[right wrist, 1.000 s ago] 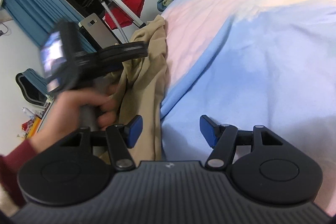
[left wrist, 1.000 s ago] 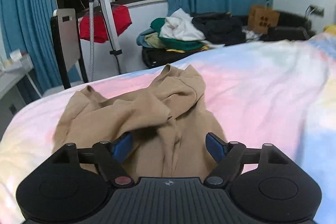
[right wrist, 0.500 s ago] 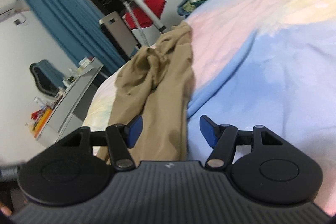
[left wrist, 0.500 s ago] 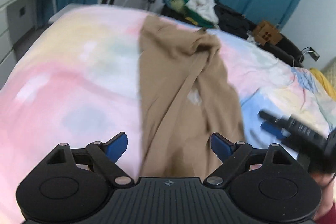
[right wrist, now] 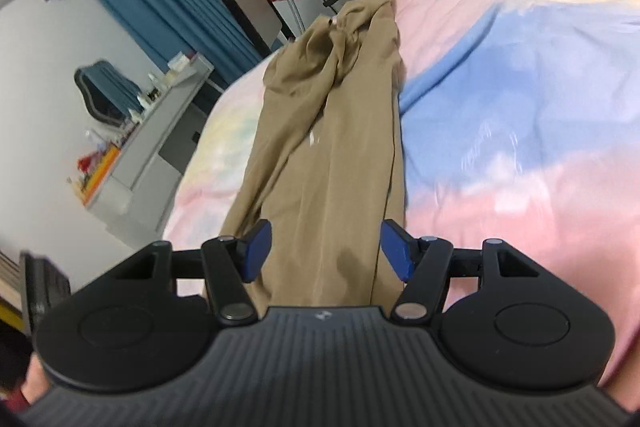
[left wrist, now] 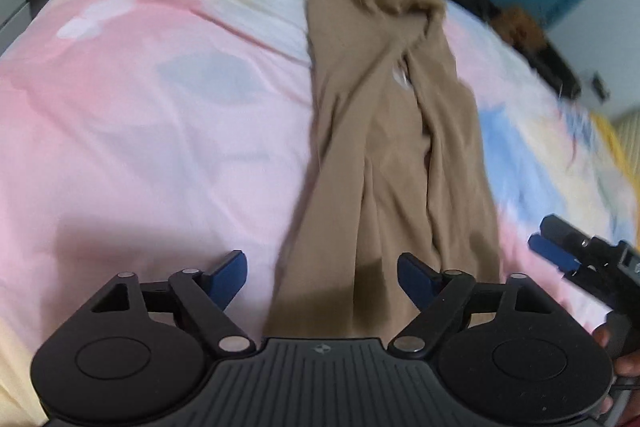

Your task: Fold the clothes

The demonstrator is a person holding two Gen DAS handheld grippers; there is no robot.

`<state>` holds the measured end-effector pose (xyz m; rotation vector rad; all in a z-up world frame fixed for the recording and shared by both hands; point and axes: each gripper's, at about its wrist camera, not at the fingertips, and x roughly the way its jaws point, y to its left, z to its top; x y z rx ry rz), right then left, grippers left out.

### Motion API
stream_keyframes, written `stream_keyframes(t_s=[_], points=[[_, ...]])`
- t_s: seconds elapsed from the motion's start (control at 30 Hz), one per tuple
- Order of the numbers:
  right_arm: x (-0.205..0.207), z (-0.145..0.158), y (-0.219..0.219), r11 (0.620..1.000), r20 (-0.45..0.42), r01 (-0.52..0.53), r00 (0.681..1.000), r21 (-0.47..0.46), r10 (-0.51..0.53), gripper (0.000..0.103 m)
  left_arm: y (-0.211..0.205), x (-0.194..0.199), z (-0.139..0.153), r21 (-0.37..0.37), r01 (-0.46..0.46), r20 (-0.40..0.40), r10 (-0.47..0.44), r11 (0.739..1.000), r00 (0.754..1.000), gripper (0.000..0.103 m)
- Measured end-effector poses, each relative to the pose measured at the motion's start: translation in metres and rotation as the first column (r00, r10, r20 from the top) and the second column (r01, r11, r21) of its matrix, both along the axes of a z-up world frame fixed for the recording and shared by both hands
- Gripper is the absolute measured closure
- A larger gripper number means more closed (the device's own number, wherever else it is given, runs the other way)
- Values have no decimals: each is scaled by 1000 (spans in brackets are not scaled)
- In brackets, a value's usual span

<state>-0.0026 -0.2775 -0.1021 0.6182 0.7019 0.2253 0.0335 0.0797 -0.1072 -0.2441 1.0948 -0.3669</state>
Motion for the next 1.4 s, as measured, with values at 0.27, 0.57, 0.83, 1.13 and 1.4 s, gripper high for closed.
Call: stream_keyframes(t_s=[0.27, 0.57, 0.83, 1.13, 1.4], points=[[-16, 6, 25, 994, 31, -49, 998, -96, 52, 39, -22, -23, 7, 183, 66, 22, -71, 981, 997, 60], [-14, 3, 19, 997, 28, -29, 999, -73, 31, 39, -75, -74, 47, 434, 129, 225, -247, 891, 943, 99], [-11, -1, 9, 999, 7, -3, 1000, -40, 3, 39, -129, -95, 41, 426, 287, 178, -390, 858, 903, 96], [-9, -9, 0, 1000, -44, 27, 999, 11, -26, 39, -107, -100, 32, 175, 393, 131, -417, 903, 899, 40], [7, -29, -4, 998, -179, 30, 984, 59, -20, 37, -31, -76, 54, -34, 127, 213, -117, 991, 970, 18]])
